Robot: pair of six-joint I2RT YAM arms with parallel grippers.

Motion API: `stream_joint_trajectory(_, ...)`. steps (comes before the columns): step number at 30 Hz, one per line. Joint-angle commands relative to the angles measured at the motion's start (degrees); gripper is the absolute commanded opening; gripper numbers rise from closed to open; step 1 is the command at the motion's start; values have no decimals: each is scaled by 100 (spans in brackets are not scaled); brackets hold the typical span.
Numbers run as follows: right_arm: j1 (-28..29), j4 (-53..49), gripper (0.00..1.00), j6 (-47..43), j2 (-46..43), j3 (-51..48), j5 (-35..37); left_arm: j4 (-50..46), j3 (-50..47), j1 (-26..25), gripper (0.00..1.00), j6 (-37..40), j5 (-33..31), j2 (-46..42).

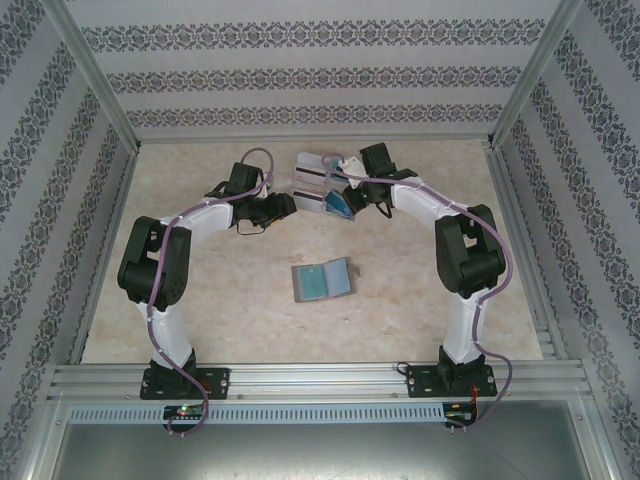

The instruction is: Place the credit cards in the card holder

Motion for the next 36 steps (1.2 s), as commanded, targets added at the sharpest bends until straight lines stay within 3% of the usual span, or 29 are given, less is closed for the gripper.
stream_joint_trajectory(1, -70, -70, 0, 198, -224, 181, -453, 302, 176, -67, 53, -89, 229, 14)
stream_joint_trajectory(8, -190, -58, 0, 315, -207, 259, -733, 837, 306, -148, 53, -319, 498, 169)
stream_joint_trajectory(27, -248, 14, 0, 447, -171, 323, -977, 933, 714, -309, 54, -379, 543, 557)
stream_joint_trajectory(36, -351, 142, 0, 735, -274, 299, -1439, 1520, 775, -312, 56, -735, 758, 716)
